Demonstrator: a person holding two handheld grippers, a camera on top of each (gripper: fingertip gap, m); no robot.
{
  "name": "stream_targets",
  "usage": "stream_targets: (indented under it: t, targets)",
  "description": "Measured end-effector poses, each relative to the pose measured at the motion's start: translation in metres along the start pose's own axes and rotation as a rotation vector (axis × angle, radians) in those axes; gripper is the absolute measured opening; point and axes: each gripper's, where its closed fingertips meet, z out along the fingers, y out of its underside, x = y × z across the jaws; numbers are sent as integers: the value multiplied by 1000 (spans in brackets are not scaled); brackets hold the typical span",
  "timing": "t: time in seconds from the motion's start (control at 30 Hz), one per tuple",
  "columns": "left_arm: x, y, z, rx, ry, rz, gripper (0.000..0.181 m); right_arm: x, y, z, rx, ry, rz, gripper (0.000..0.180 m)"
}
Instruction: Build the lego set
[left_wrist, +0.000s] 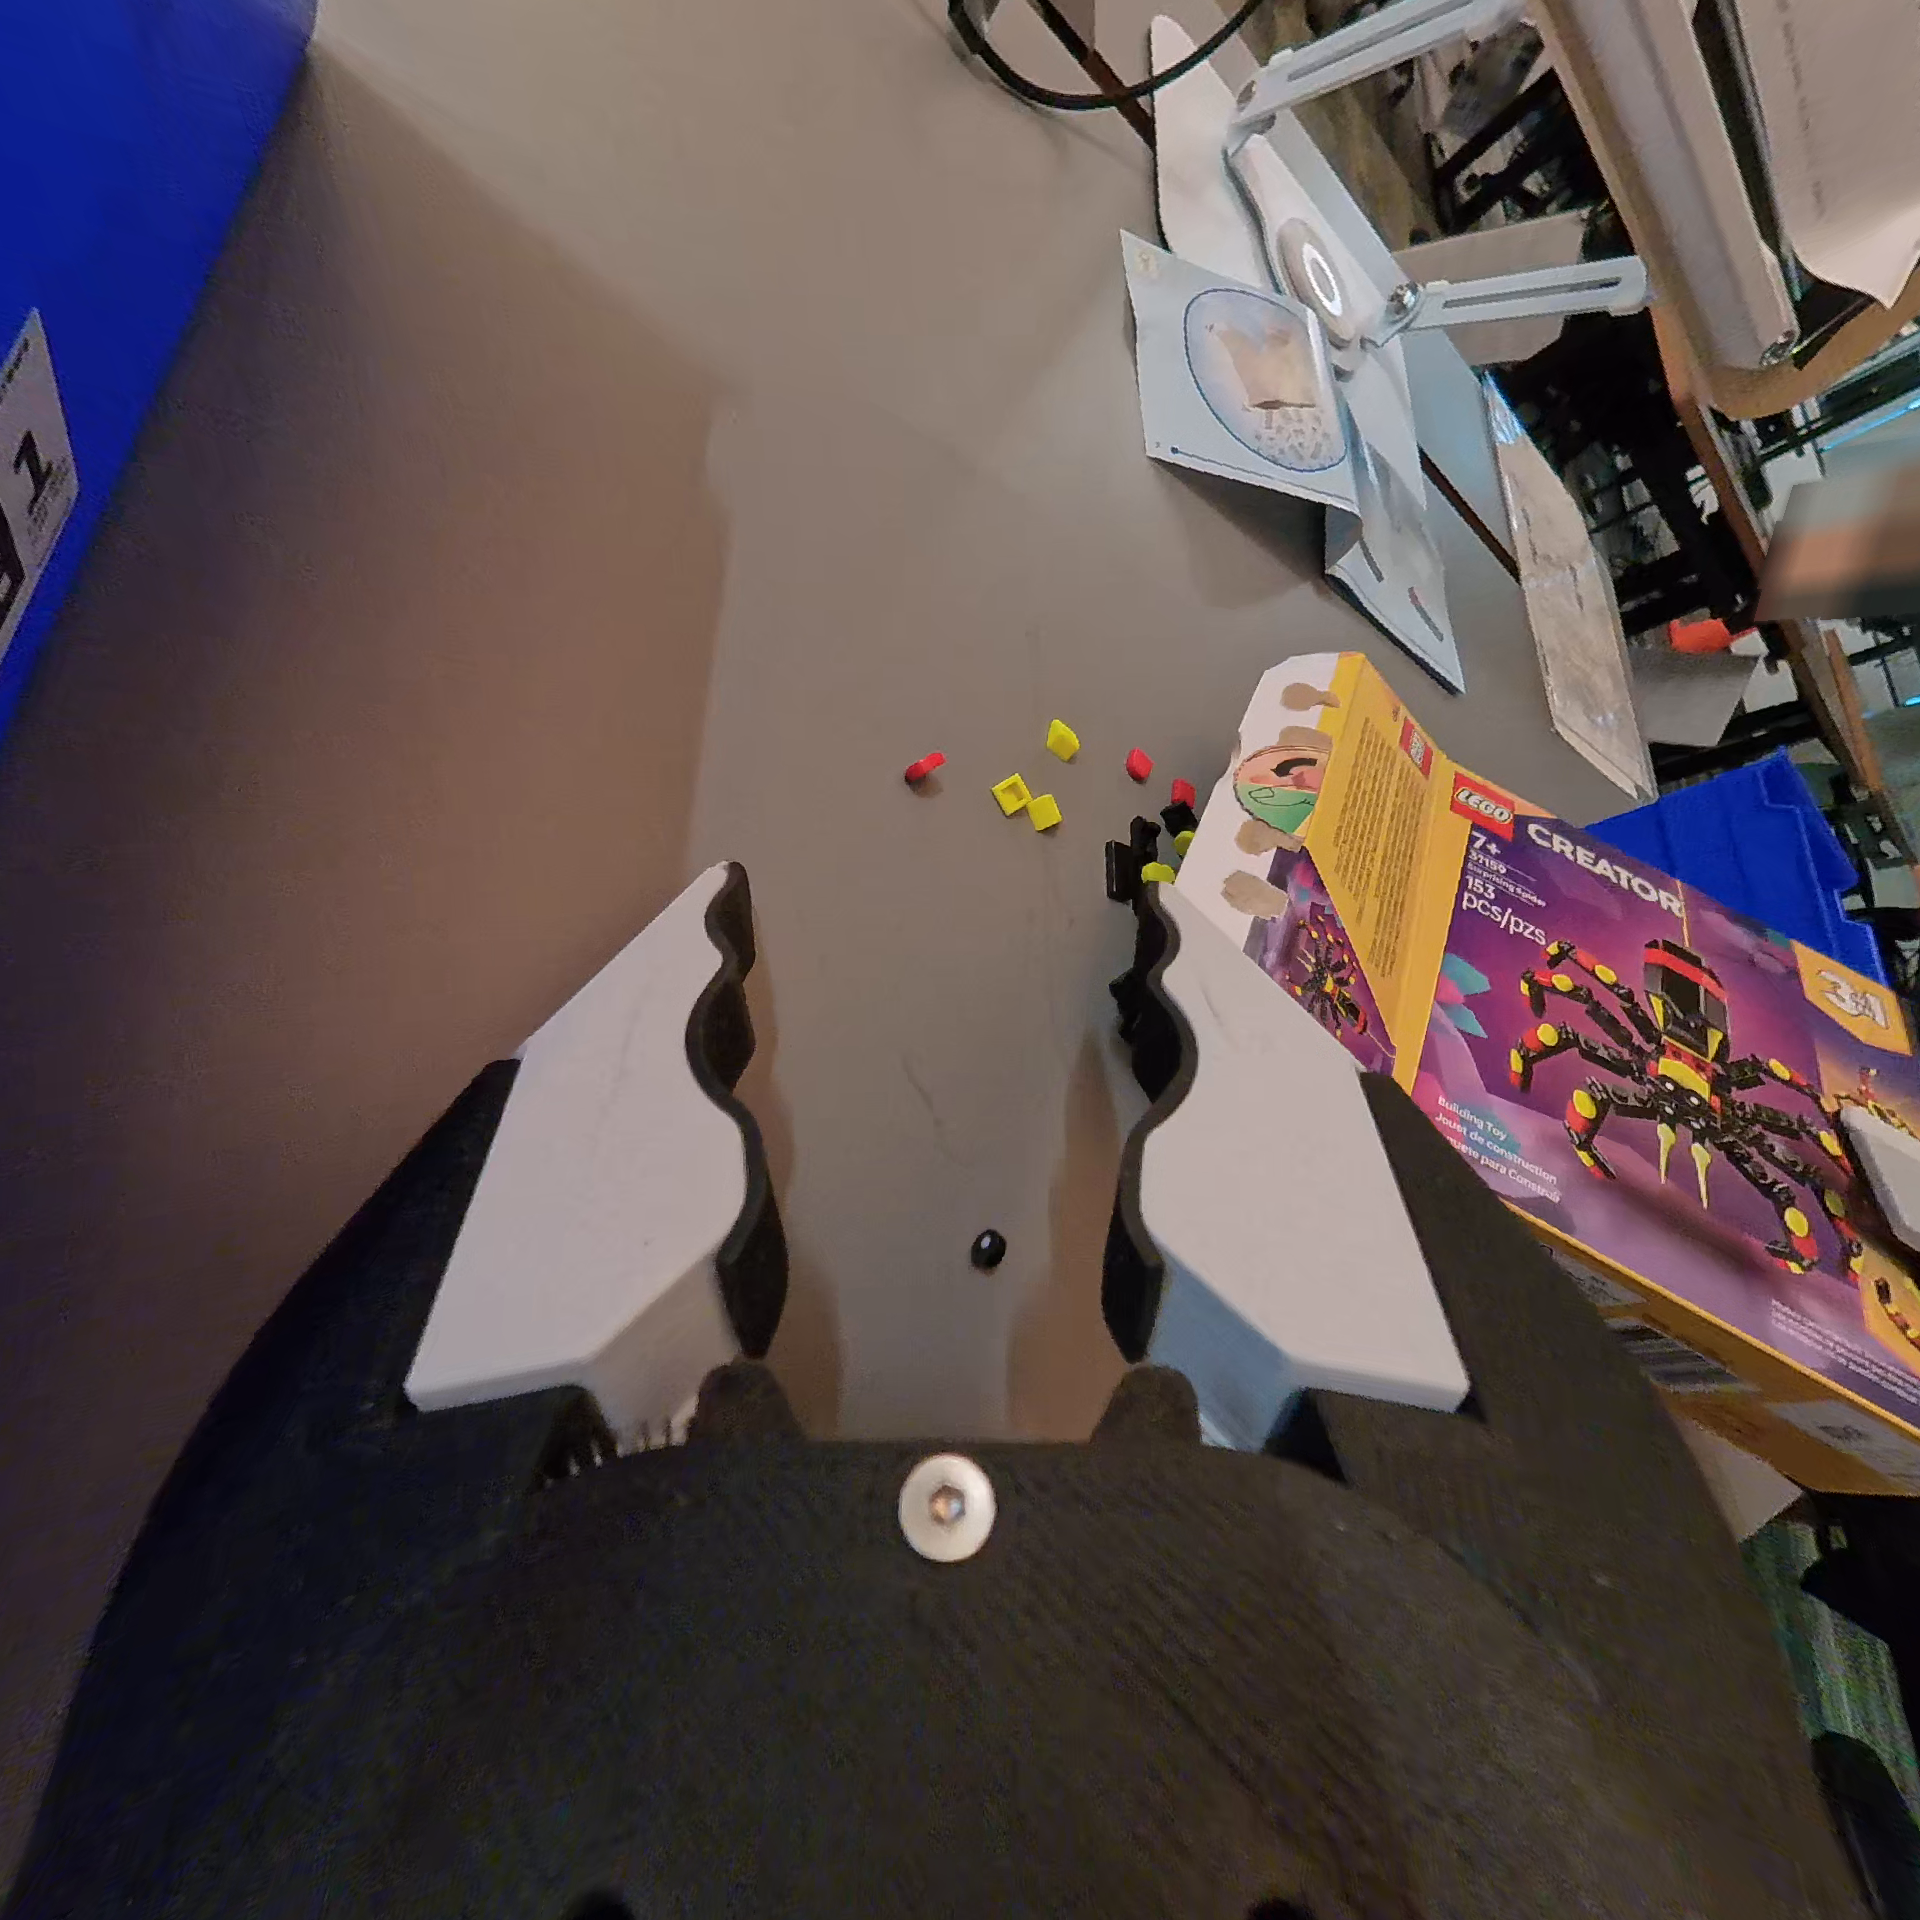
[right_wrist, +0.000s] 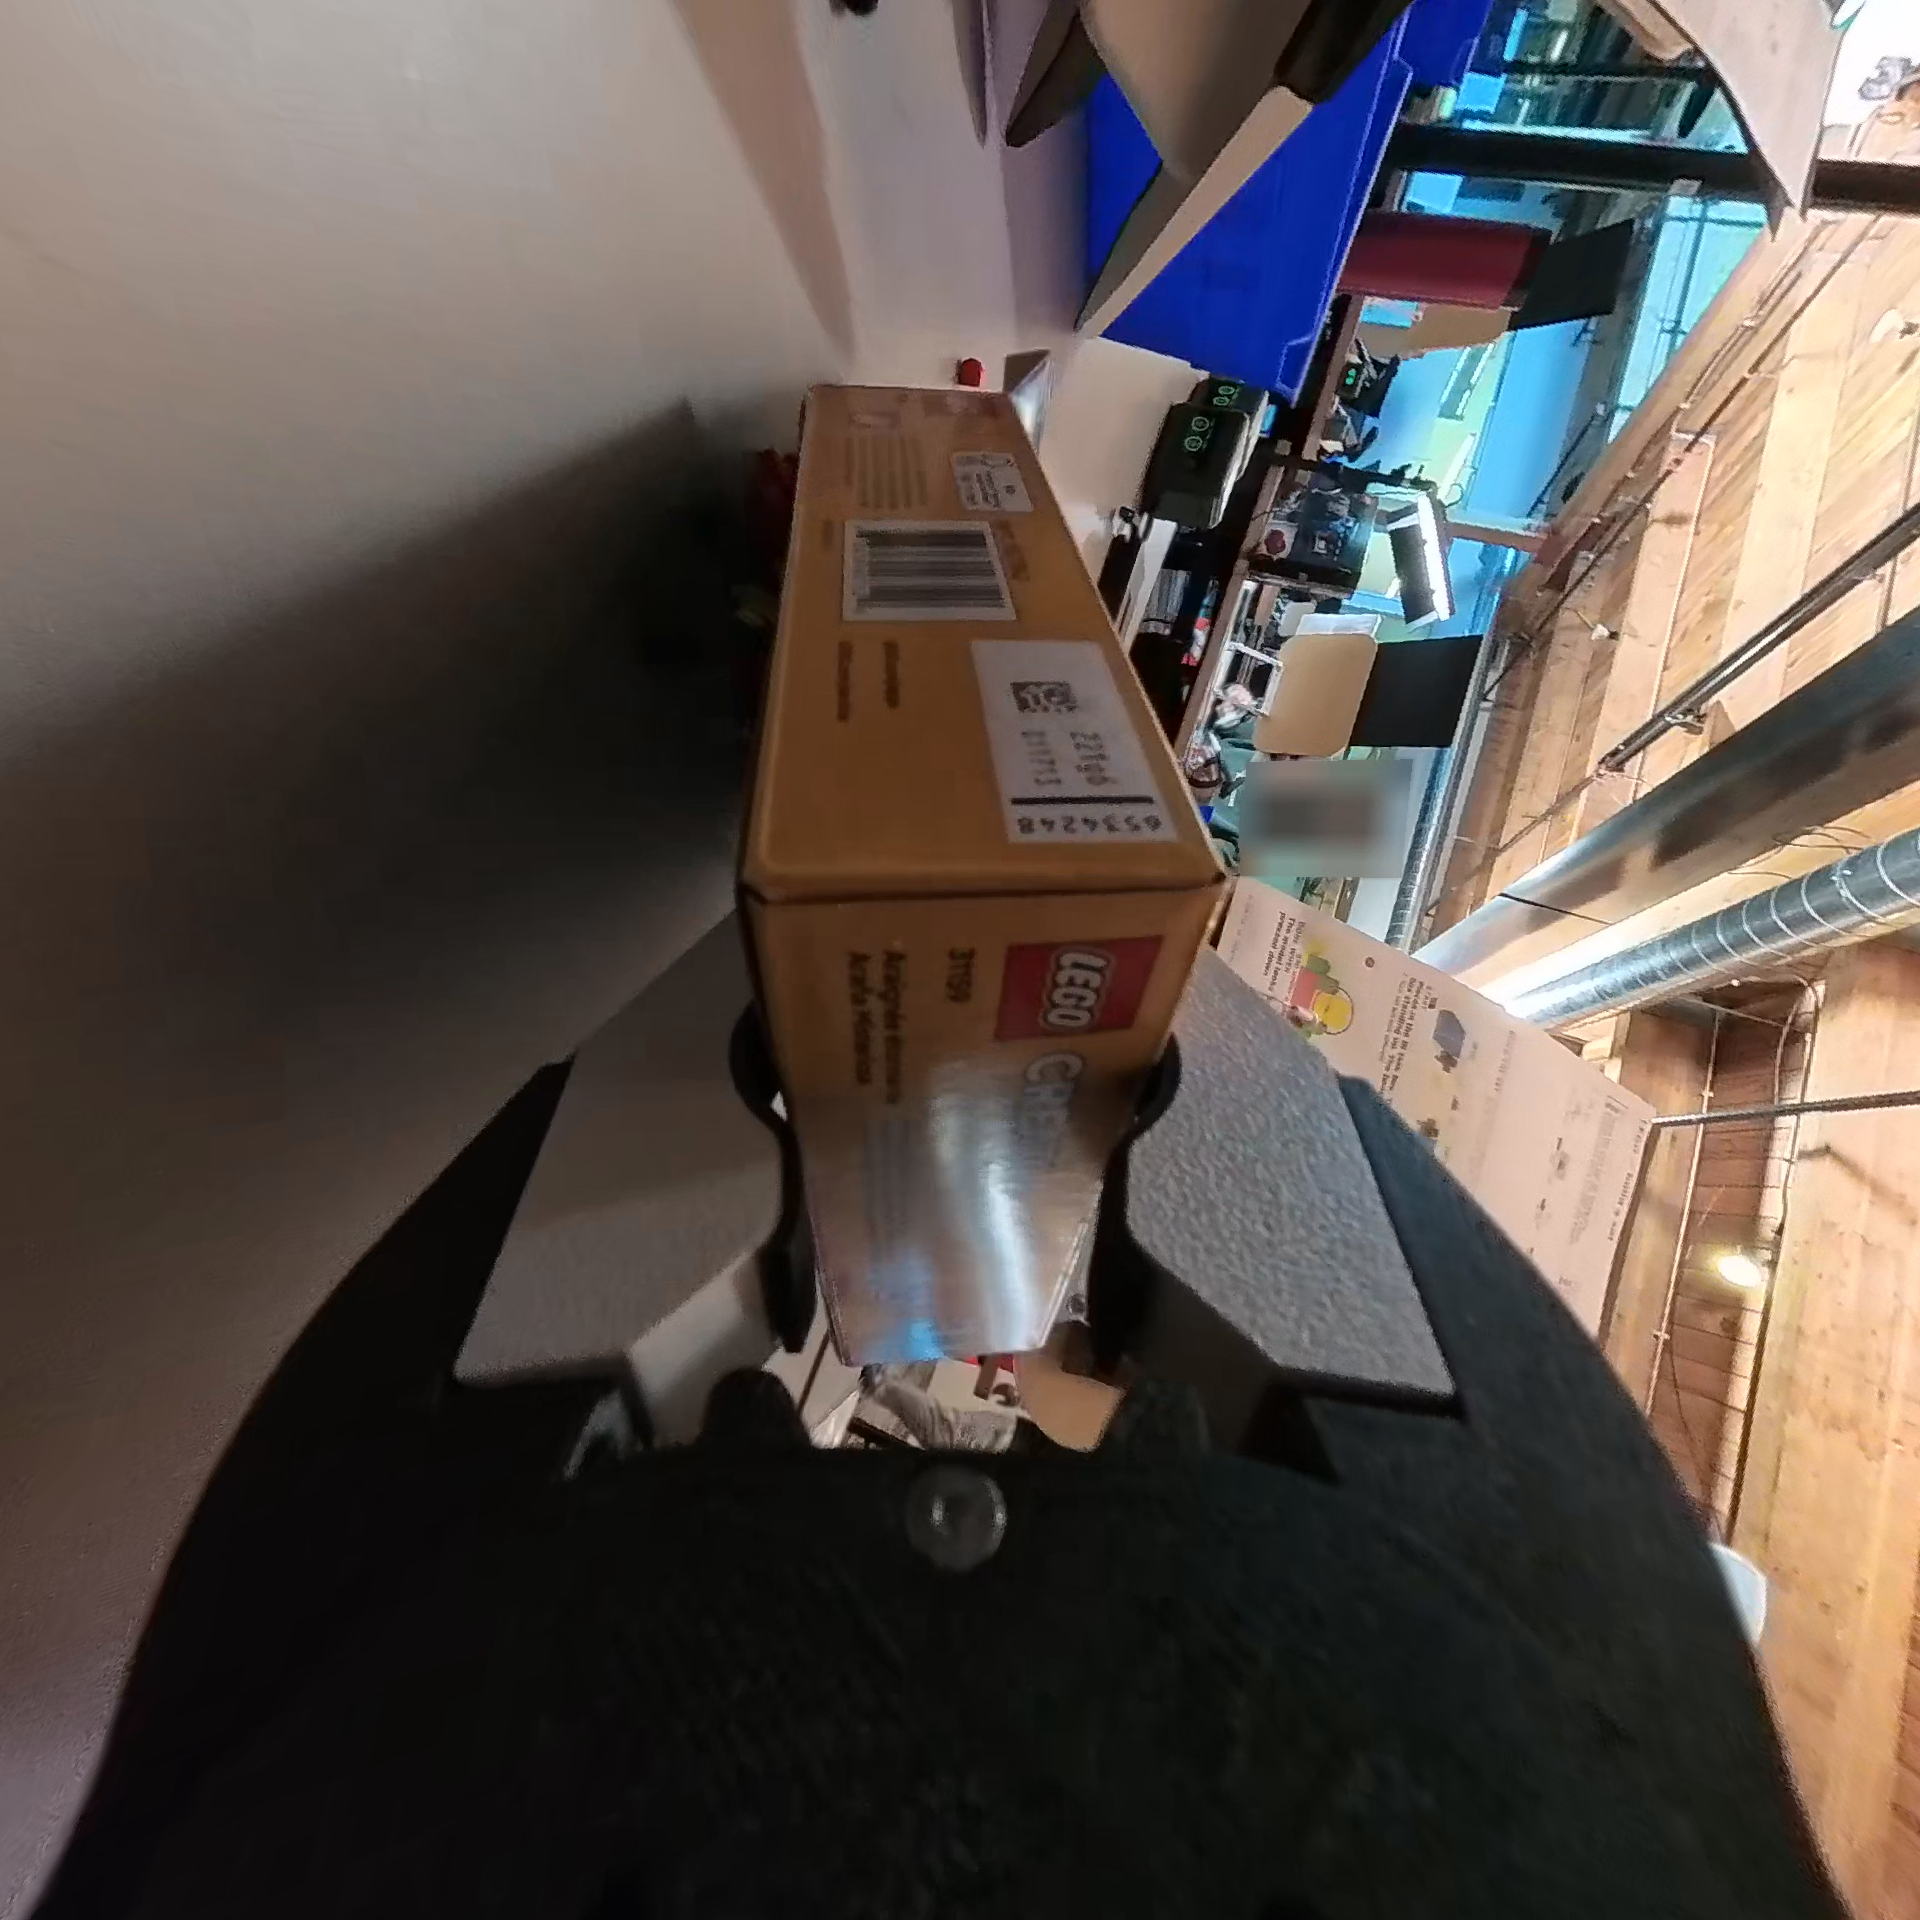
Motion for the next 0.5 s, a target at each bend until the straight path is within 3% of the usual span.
stream_targets:
  t: [0.5]
  targets:
    - [3,4,2,-25,25,-16,72,2,8,-3,-22,-70,-53,61]
